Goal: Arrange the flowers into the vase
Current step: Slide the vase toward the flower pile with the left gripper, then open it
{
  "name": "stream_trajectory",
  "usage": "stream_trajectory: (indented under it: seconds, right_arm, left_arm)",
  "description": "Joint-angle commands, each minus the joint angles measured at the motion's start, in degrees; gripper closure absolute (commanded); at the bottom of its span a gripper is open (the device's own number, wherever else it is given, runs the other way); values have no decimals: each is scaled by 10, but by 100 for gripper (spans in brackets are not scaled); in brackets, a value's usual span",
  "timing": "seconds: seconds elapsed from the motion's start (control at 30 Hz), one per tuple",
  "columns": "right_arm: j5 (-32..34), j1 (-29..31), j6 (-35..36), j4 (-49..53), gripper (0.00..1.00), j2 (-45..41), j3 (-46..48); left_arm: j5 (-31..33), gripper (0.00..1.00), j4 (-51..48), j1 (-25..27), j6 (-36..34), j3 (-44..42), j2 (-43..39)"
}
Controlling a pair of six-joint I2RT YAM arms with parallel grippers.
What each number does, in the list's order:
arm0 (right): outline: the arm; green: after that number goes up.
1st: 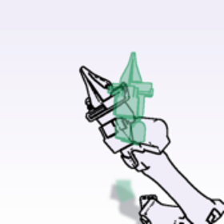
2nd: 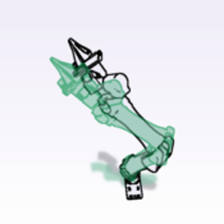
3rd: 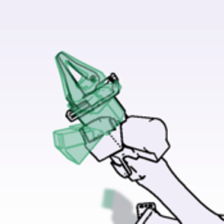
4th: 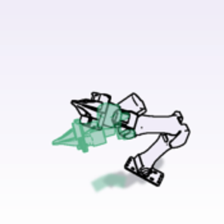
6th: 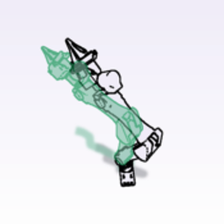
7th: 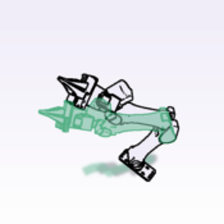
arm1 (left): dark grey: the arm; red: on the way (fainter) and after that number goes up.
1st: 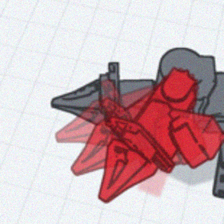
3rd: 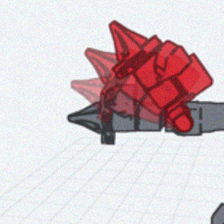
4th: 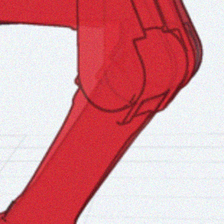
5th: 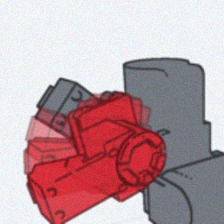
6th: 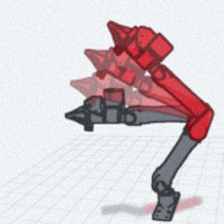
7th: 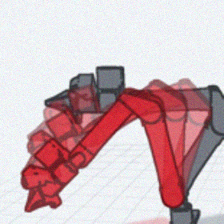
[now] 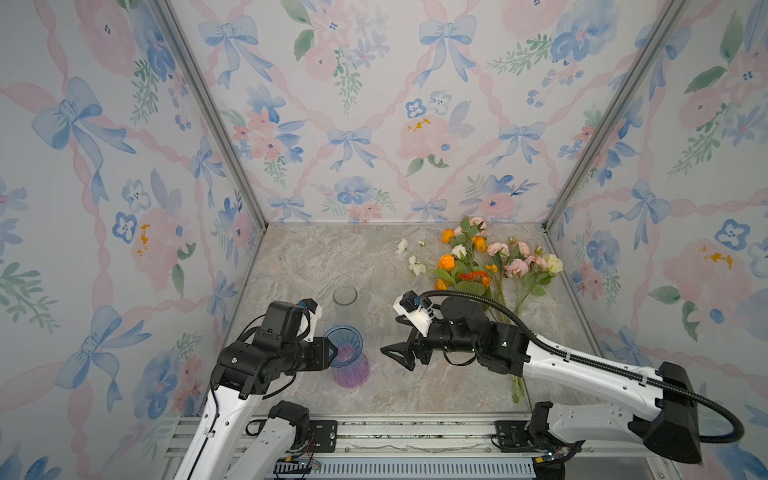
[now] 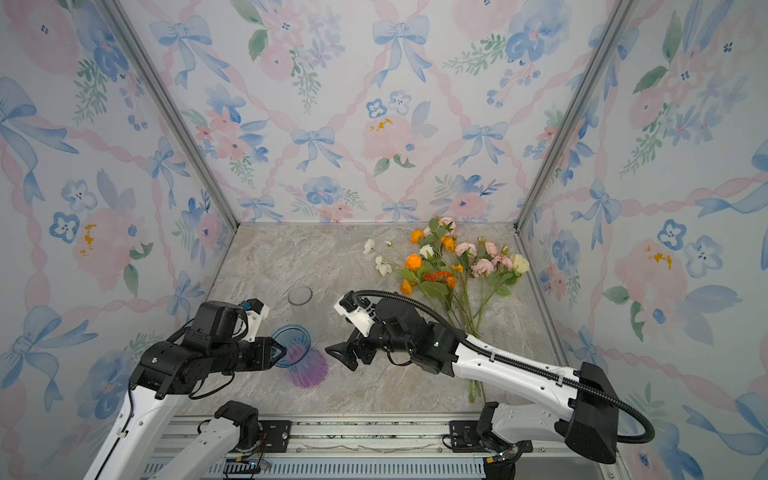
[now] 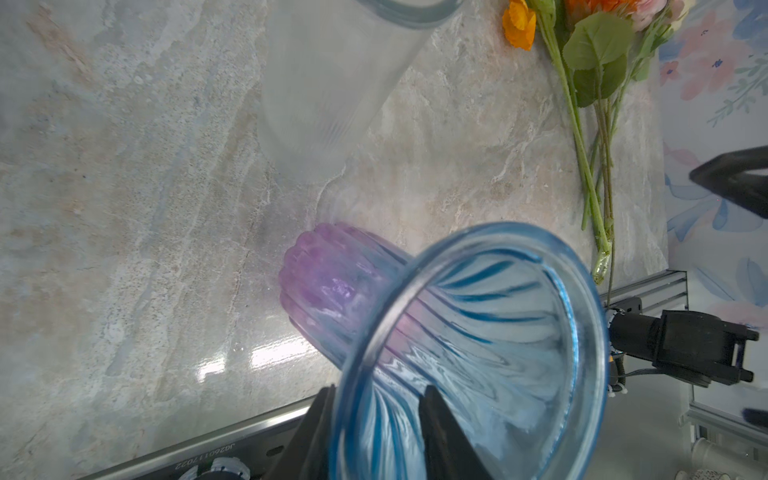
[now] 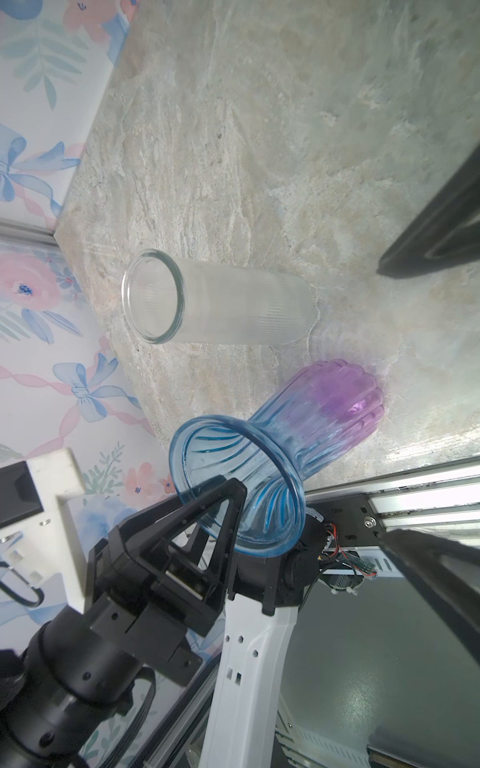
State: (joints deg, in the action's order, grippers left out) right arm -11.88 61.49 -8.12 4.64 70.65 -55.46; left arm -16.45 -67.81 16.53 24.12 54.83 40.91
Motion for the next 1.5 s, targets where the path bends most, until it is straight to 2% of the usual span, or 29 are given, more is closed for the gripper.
stream_trajectory:
  seconds: [0.0, 0.1, 0.23, 0.4, 0.53, 0.67, 0.73, 0.83, 1.0, 1.07, 1.2, 1.47]
  right_arm:
    - [10, 8, 14, -2, 3, 1, -25]
    - [20, 8, 20, 9, 3, -7, -18]
    - [32, 8, 25, 13, 3, -14, -13]
    - [34, 7, 30, 16, 3, -9, -17]
    - [62, 7, 34, 36, 3, -16, -16]
    - [86, -13, 32, 46, 3, -45, 8]
    - [86, -34, 20, 41, 3, -64, 27]
    - [83, -65, 6, 39, 3, -98, 51]
    - [79, -101, 14, 64, 3, -140, 68]
    - [81, -112, 16, 77, 3, -157, 72]
    - [85, -135, 13, 100, 3, -190, 85]
    - [92, -168, 7, 122, 3, -246, 117]
  left_arm:
    - [-20, 69, 38, 3, 10, -24, -3]
    - [-22, 77, 43, 3, 12, -33, -3]
    - [-37, 100, 42, 3, 14, -33, -6]
    - [-53, 100, 41, 3, 21, -38, -7]
    - [-102, 100, 53, 3, 35, -35, -7]
    - [-136, 100, 59, 11, 42, 11, 22]
    - [-125, 100, 63, 23, 51, 48, 45]
    - [-79, 100, 78, 70, 79, 99, 86]
    - [51, 100, 113, 220, 135, 187, 203]
    - [82, 100, 114, 253, 136, 237, 261]
    - [107, 100, 113, 264, 110, 325, 361]
    - [111, 100, 115, 255, 53, 453, 518]
